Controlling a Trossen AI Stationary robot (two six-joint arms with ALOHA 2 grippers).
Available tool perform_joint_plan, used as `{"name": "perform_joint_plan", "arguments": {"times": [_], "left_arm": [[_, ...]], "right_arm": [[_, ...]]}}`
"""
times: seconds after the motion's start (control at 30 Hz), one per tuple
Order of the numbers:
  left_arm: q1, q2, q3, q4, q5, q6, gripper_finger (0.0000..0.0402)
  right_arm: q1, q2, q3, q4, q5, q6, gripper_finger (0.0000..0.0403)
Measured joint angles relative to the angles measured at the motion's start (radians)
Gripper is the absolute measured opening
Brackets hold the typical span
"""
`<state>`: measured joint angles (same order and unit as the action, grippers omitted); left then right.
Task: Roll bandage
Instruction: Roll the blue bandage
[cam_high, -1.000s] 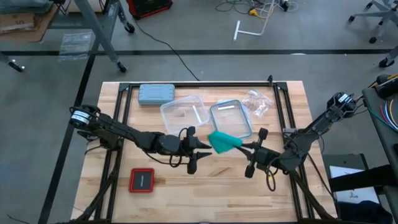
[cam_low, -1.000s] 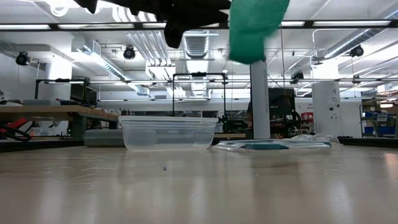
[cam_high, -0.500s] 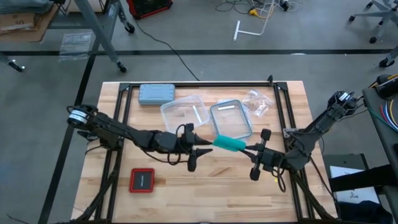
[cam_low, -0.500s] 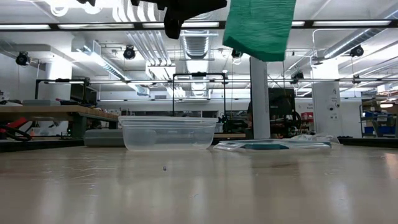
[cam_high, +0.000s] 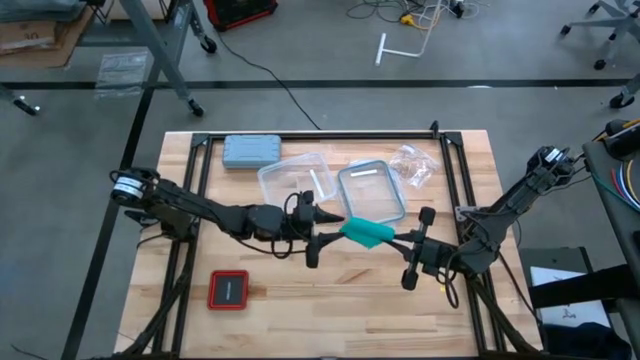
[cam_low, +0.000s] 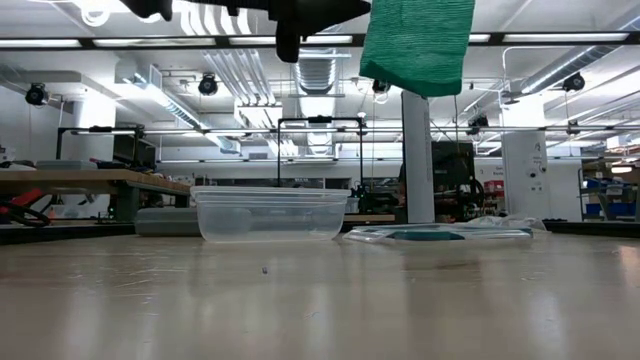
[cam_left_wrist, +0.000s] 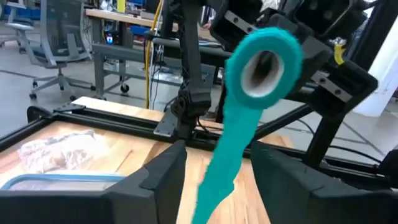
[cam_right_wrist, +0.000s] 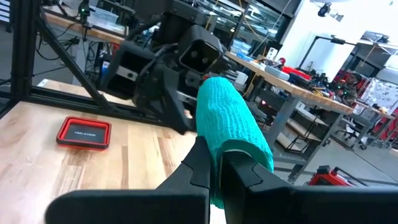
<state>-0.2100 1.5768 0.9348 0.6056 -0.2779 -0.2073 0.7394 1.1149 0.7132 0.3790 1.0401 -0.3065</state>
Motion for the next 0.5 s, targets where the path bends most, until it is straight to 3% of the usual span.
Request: {"name": "perform_joint_plan", "arguments": {"times": [0.23,0.5], "left_arm": [[0.034,0.042,0.0,0.068,0.08,-0.019,0.0146],[0.038,0.069,0.0,0.141,0.113,-0.016,0.0146]], "right_arm": [[0.0,0.0,0.0,0.0,0.0,0.002,0.0003],[0.0,0.001,-0.001,-0.002,0.0,0.011,0.0003]]}}
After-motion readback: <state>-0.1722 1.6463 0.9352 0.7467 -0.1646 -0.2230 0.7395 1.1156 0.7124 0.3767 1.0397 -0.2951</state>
